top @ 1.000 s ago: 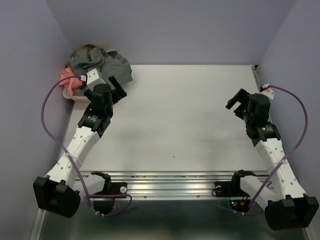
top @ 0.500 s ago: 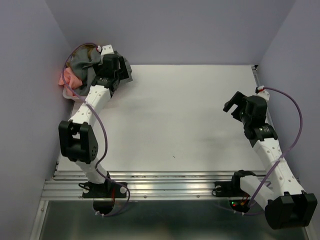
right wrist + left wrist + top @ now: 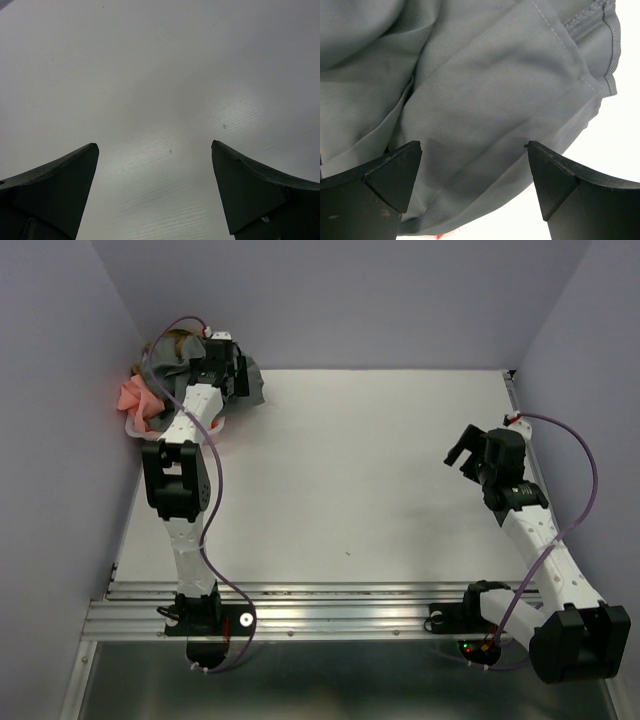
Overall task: Fold and stack the skirts
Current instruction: Grab the skirt from the pile
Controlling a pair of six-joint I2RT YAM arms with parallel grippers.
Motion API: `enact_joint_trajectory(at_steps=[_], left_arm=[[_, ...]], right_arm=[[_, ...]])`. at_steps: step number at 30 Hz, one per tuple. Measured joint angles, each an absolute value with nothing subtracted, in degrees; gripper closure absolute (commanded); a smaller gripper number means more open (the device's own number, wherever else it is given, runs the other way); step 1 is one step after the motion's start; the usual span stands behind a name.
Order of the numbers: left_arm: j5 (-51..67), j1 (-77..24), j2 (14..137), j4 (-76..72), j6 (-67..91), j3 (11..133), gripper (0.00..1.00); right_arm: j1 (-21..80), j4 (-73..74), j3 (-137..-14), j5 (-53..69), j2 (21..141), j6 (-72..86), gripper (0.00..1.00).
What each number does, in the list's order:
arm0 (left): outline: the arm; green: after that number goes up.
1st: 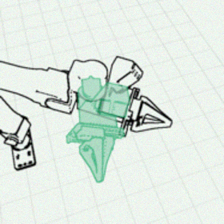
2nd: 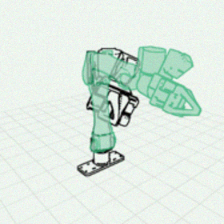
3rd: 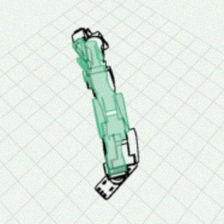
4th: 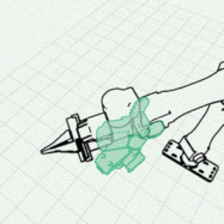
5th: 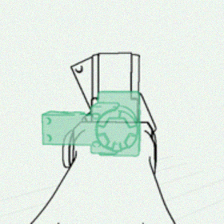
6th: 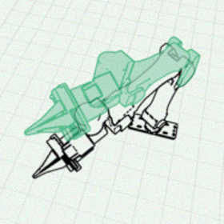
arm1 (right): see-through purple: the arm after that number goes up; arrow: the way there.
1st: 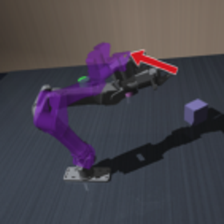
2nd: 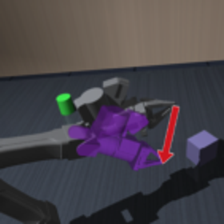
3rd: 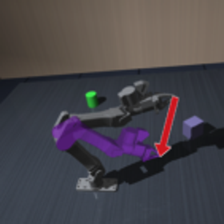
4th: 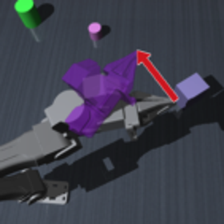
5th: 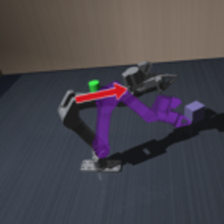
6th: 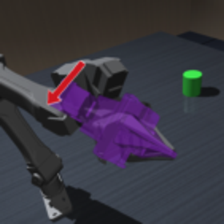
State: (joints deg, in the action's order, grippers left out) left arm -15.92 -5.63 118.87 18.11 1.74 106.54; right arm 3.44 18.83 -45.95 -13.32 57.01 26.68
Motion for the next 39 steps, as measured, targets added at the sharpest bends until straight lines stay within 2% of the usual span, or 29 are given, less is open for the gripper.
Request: enact_joint_trajectory(at_steps=[9, 13, 15, 16, 17, 19, 20, 21, 28, 31, 39], left_arm=[[-16.56, -5.63, 121.19, 20.62, -0.25, 108.09, 0.02], [-18.24, -5.61, 121.45, 21.43, -0.73, 108.14, 0.22], [-18.59, -5.61, 121.47, 21.74, -1.02, 108.14, 0.44], [-18.57, -5.61, 121.47, 21.82, -0.99, 108.14, 0.5], [-18.61, -5.61, 121.47, 21.91, -1.13, 108.14, 0.6], [-18.61, -5.61, 121.47, 22.17, -1.06, 108.14, 0.71], [-18.57, -5.61, 121.47, 22.2, -1.21, 108.14, 0.85], [-18.59, -5.61, 121.47, 22.28, -1.17, 108.14, 0.88], [-18.74, -5.58, 121.43, 23.07, -1.04, 108.77, 0.93], [-19.11, -5.52, 121.12, 23.16, -1.06, 108.79, 1.0], [-21.58, -5.43, 118.69, 25.34, -1.93, 112.36, 1.0]], right_arm=[[3.44, 18.83, -45.95, -13.96, 57.98, 26.33, 0.0], [3.44, 18.83, -45.95, -14.22, 57.98, 26.3, 0.0], [3.44, 18.83, -45.95, -14.35, 57.98, 26.28, 0.0], [3.44, 18.83, -45.95, -14.44, 57.98, 26.22, 0.0], [3.44, 18.83, -45.95, -14.46, 57.98, 26.15, 0.0], [3.44, 18.83, -45.95, -14.48, 57.98, 26.15, 0.0], [3.44, 18.83, -45.95, -14.57, 57.98, 26.15, 0.0], [3.44, 18.83, -45.95, -14.57, 57.98, 26.15, 0.0], [3.44, 18.83, -45.91, -14.59, 57.95, 26.13, 0.0], [3.44, 18.83, -45.91, -14.57, 57.95, 26.13, 0.0], [3.44, 18.83, -45.91, -14.5, 58.26, 26.13, 0.0]])
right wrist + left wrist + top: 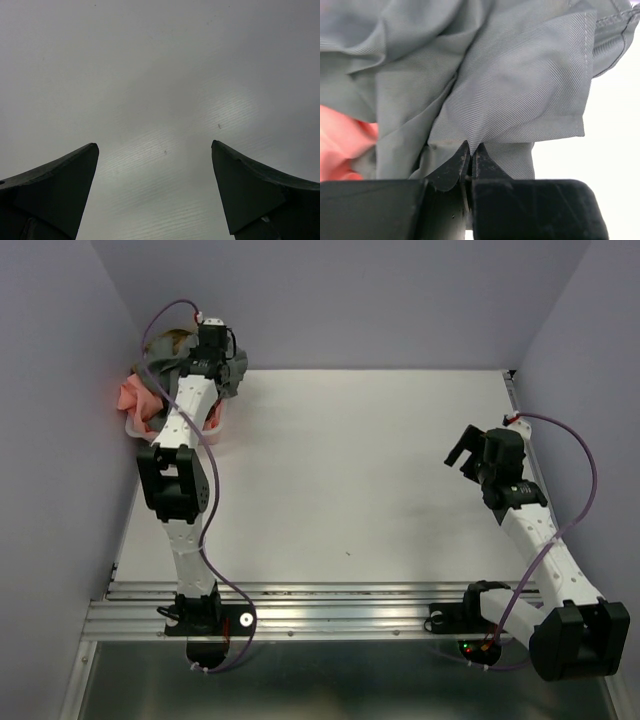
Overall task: Fold and stack the skirts
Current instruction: Grab the skirt from the pile
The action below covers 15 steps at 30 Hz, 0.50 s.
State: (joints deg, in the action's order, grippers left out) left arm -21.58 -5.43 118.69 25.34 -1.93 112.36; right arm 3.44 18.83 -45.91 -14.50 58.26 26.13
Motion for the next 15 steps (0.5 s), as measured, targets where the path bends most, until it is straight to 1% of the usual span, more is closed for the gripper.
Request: enact_joint_trajectory(at_steps=[8, 15], left_arm=[[-22.96, -5.17, 113.56, 26.0, -2.68, 121.73, 1.0], [-20.21, -5.17, 101.3, 17.56, -3.4, 122.5, 1.0]], right_arm=[[3.44, 18.83, -45.91, -13.98, 58.63, 26.13, 0.0], [3.44, 18.83, -45.91, -13.74, 58.61, 26.13, 0.0]])
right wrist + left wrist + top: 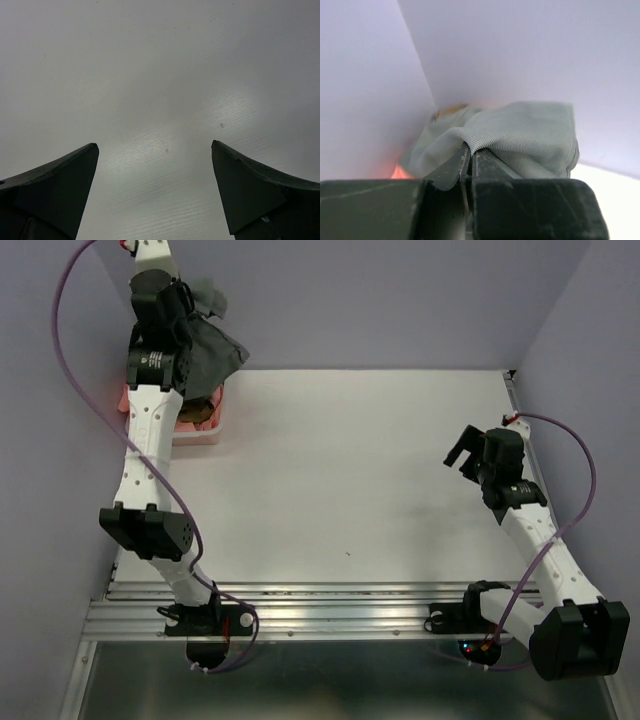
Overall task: Fold and stack the skirts
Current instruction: Grab the skirt from the pile, then move the skirt to the center of the board
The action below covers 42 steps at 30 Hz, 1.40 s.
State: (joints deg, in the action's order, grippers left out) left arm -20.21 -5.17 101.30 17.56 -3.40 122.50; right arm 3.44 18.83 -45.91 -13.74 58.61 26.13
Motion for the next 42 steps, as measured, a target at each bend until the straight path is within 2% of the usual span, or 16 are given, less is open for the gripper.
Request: enact_joint_trajectory(at_steps=[4, 12, 19, 25, 27, 28, 29, 32, 37, 40, 42], left_arm=[[-17.54, -5.19, 94.87, 10.39, -1.91, 122.48, 1.0], [1.39, -6.81, 85.43, -4.05, 9.87, 119.28, 1.0], [11.79, -16.03, 82.65, -8.95, 17.19, 112.31, 1.0], [9.5, -27.9, 78.43, -11.07, 17.85, 97.41, 0.98], [7.66, -32.05, 78.13, -11.64, 18.33, 91.39, 0.65], [7.22, -33.39, 78.85, -11.92, 18.5, 90.17, 0.44], [7.18, -34.83, 80.44, -12.58, 19.66, 88.4, 0.02], [8.23, -36.82, 89.91, -12.32, 20.08, 89.62, 0.01], [8.25, -37.8, 111.66, -2.0, 19.97, 102.37, 0.01], [6.94, -37.8, 115.37, 4.05, 19.81, 101.21, 0.01], [5.04, -37.78, 112.68, 4.6, 19.88, 95.55, 0.01]], right_arm=[[3.44, 18.83, -45.91, -13.65, 58.39, 26.15, 0.0], [3.44, 18.81, -44.71, -13.72, 55.51, 26.41, 0.0], [3.44, 18.87, -43.0, -13.37, 51.24, 27.44, 0.0], [3.44, 19.16, -43.0, -12.16, 47.07, 29.15, 0.0], [3.44, 19.86, -43.0, -12.19, 46.37, 29.85, 0.0], [3.44, 20.49, -43.0, -12.23, 46.15, 30.09, 0.0], [3.44, 20.95, -43.0, -12.25, 46.13, 30.33, 0.0], [3.44, 22.41, -43.03, -12.25, 46.65, 30.96, 0.0], [3.44, 25.12, -43.59, -11.81, 49.12, 31.81, 0.0], [3.44, 26.0, -43.59, -11.53, 49.98, 31.97, 0.0], [3.44, 26.55, -43.57, -11.53, 50.41, 31.97, 0.0]])
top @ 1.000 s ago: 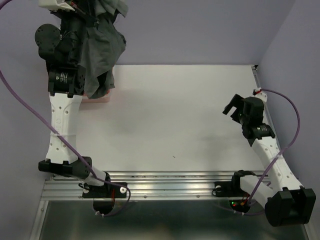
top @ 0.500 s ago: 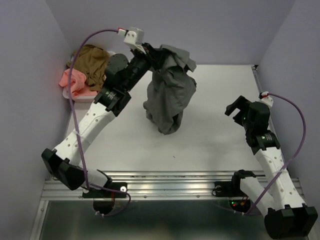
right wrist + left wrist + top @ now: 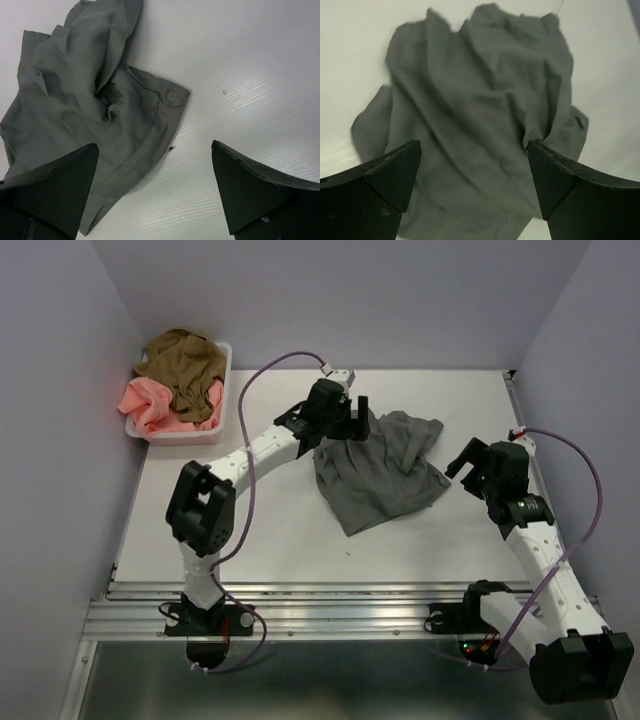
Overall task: Fold and stack the skirts
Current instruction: Move the skirt to the center of the board, then flatten the skirt out
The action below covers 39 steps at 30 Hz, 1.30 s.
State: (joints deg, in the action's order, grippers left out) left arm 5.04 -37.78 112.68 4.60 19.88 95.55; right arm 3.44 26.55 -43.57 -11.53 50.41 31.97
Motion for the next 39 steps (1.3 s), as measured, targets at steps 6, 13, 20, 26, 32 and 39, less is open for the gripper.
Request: enact_joint_trajectory(at_steps=[6, 13, 20, 26, 32, 39], left_arm=[[-2.02, -37.74, 90.26, 5.85, 23.42, 71.92, 0.01], [1.61, -38.46, 71.92, 2.42, 30.85, 50.02, 0.01], [7.31, -42.04, 80.34, 1.67, 34.39, 42.96, 0.01], [9.23, -43.0, 88.38, -1.08, 34.11, 45.52, 0.08], [9.26, -46.09, 93.38, -1.87, 33.87, 48.77, 0.14], [3.9, -50.74, 99.31, 3.05, 34.87, 56.12, 0.38]], right_arm=[[3.44, 26.61, -43.57, -12.86, 55.4, 31.81, 0.0], [3.36, 26.46, -47.88, -11.75, 72.1, 32.38, 0.0], [3.33, 24.86, -49.34, -12.36, 78.94, 31.97, 0.0], [3.33, 22.46, -49.34, -13.78, 79.55, 29.93, 0.0], [3.33, 20.95, -49.34, -14.26, 81.67, 29.17, 0.0], [3.33, 18.31, -49.34, -14.48, 84.53, 29.19, 0.0]])
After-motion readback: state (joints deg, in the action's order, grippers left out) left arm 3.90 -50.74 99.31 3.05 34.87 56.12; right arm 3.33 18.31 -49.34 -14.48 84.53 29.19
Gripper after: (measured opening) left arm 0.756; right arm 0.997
